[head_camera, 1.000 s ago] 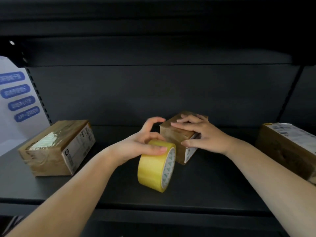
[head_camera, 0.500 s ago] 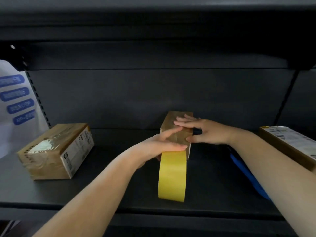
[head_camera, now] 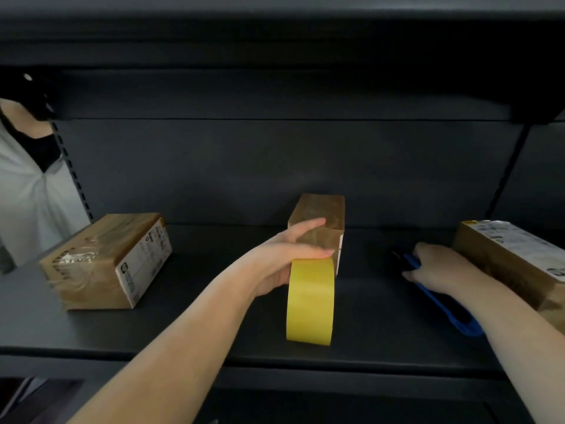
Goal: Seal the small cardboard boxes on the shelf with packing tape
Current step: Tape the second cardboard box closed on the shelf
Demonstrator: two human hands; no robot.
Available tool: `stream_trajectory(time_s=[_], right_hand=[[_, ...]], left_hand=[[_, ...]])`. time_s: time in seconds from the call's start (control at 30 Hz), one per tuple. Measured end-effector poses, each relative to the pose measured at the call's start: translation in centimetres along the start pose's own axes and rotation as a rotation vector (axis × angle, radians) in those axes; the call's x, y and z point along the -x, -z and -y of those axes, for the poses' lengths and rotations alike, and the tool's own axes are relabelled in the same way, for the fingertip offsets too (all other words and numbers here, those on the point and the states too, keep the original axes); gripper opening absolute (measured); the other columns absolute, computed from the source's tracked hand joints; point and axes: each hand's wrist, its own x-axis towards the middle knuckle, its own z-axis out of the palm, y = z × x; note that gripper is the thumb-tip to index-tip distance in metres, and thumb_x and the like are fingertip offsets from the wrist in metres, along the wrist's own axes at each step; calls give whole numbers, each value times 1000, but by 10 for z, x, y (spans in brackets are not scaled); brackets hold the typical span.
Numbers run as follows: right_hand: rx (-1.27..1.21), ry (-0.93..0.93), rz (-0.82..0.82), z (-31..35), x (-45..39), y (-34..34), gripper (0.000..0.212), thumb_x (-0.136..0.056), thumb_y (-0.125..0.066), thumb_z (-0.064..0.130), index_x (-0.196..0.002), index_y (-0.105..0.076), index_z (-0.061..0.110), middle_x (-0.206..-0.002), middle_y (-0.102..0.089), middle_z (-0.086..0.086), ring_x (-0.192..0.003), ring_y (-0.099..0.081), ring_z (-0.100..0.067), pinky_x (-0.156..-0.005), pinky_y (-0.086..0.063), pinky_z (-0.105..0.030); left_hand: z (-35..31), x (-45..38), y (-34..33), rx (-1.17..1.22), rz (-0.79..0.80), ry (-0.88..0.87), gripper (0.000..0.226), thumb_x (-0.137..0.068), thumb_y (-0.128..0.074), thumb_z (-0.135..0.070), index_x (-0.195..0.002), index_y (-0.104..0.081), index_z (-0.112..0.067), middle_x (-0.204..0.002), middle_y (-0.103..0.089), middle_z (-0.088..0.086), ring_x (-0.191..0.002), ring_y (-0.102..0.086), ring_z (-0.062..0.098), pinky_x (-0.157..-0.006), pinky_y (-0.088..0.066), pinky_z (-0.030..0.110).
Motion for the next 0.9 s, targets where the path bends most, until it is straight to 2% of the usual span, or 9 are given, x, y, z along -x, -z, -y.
stream_trajectory(time_s=[0.03,0.13,0.23,0.37,0.53,0.7,0.77,0.83,0.9], right_hand=[[-66,60,-64,2,3,2,36,-89,-58,29,-120,-44,15,-99,-59,-6,-81,-59,-17,-61,-43,-25],[-255,318,-288,10,20,21,21,-92,-53,26,-109,-40,27,-73,-58,-2,-61,-58,-14,-50,-41,-27],[3,532,-361,25,39,40,22,-93,-47,36,-114,-41,38,-74,-54,8,-61,-53,-9,-52,-41,-29],[331,649,-380,49,47,44,29,-94,-40,45,-122,-35,47,-71,-42,15,-64,-44,-6,-49,-30,-23],[376,677,-344,63,41,35,33,-94,-37,45,-127,-35,48,-71,-36,15,-67,-41,-8,-55,-34,-28],[498,650,-326,66,41,31,28,-95,-38,40,-123,-41,45,-81,-44,10,-73,-47,-12,-57,-36,-29],[563,626,-271,59,44,33,26,-95,-40,40,-120,-44,44,-84,-48,11,-78,-52,-13,-64,-42,-29],[384,578,-165,43,44,37,26,-94,-43,43,-119,-44,46,-91,-57,12,-77,-57,-6,-66,-45,-26],[44,532,-57,25,44,37,17,-91,-48,42,-108,-45,46,-84,-63,9,-61,-61,-2,-61,-48,-23]], left_hand=[[0,0,0,6,-1,-2,69,-82,-66,-13,-139,-37,-38,-119,-61,11,-101,-65,24,-77,-55,35],[1,0,0,21,-8,-2,69,-82,-67,-13,-139,-38,-37,-118,-61,13,-104,-64,27,-83,-54,40],[1,0,-1,35,-18,-4,67,-82,-67,-12,-138,-39,-38,-121,-60,13,-107,-62,30,-90,-51,44],[2,-1,0,44,-16,-6,66,-82,-66,-12,-137,-39,-39,-121,-60,15,-107,-62,31,-90,-51,45],[5,-5,1,8,-21,-24,67,-83,-65,-15,-139,-36,-39,-111,-57,-1,-102,-63,22,-76,-54,35],[5,-5,3,-18,-28,-24,65,-83,-66,-17,-137,-38,-41,-109,-56,-6,-97,-63,16,-68,-54,27],[4,-4,3,-33,-25,-9,68,-83,-67,-18,-138,-37,-42,-105,-58,-6,-92,-65,12,-65,-53,26],[2,-3,4,-45,-25,-6,69,-83,-67,-18,-139,-35,-42,-101,-59,-7,-85,-68,8,-62,-54,24],[0,-1,2,-46,-21,6,70,-83,-66,-19,-140,-33,-41,-107,-57,-4,-95,-64,14,-71,-54,29]])
